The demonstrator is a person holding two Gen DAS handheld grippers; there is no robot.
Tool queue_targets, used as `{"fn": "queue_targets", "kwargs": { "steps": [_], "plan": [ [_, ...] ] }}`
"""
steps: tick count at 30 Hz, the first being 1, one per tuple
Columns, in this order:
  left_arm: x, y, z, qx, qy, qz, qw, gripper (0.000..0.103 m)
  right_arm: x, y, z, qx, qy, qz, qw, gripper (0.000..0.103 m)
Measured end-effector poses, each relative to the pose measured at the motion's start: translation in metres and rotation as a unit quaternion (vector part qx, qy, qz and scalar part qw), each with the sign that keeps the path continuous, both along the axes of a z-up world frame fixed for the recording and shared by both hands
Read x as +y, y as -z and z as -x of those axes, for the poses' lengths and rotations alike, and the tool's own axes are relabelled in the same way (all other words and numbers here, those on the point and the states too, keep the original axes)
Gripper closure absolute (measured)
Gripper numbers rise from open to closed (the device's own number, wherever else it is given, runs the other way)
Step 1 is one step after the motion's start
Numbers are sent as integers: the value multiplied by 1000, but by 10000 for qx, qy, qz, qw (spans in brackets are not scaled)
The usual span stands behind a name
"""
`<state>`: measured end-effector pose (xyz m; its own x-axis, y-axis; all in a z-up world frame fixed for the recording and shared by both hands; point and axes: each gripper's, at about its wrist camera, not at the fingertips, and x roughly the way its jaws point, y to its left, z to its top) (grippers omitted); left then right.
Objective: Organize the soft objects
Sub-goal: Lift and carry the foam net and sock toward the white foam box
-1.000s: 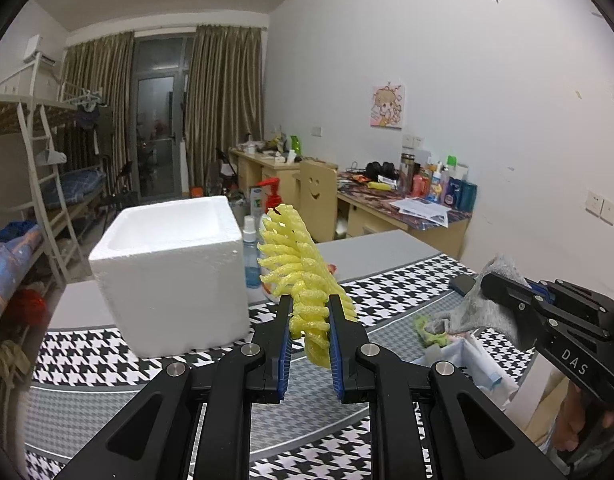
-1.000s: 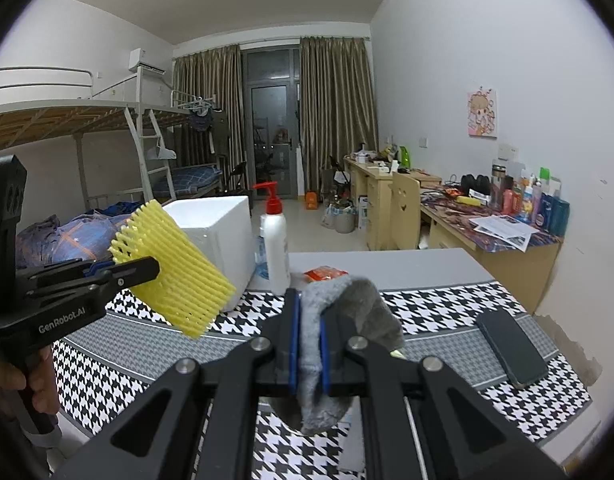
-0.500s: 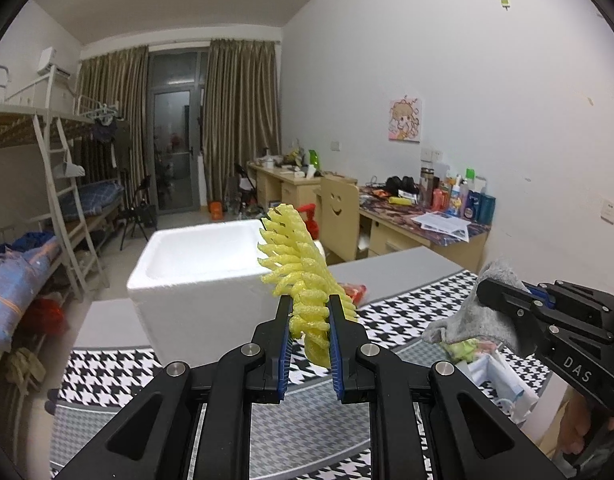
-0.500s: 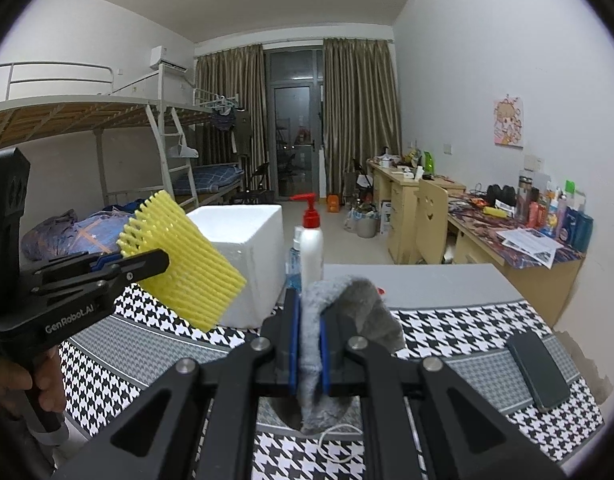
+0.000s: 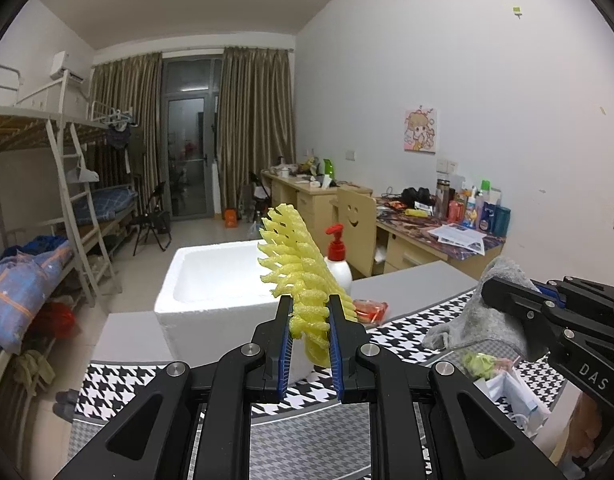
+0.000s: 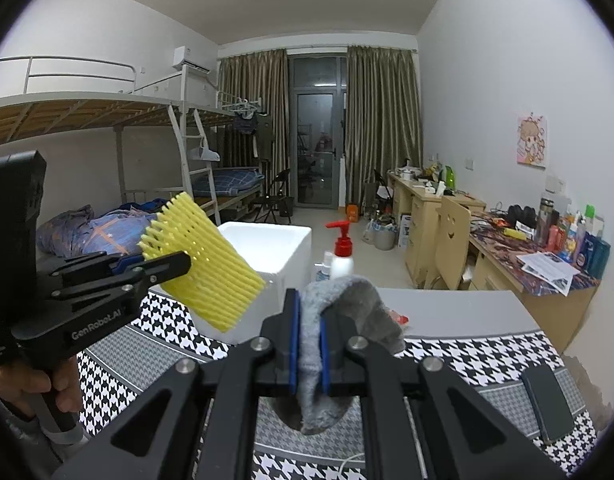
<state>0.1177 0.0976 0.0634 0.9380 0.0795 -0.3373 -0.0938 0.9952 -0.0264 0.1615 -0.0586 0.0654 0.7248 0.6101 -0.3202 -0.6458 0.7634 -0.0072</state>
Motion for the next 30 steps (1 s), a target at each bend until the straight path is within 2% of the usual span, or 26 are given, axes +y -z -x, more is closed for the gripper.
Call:
{"fn": "queue_targets", "kwargs": {
  "steps": [8,30],
  "plan": [
    [6,-11,-2,-122,-141,-118,9998,86,13,-13,-6,-89,-93,58,9999,91],
    [41,-28,-24,-160,-414,-100,9990,86,52,-36,-21,-110,-231,80,9996,91]
  ]
}}
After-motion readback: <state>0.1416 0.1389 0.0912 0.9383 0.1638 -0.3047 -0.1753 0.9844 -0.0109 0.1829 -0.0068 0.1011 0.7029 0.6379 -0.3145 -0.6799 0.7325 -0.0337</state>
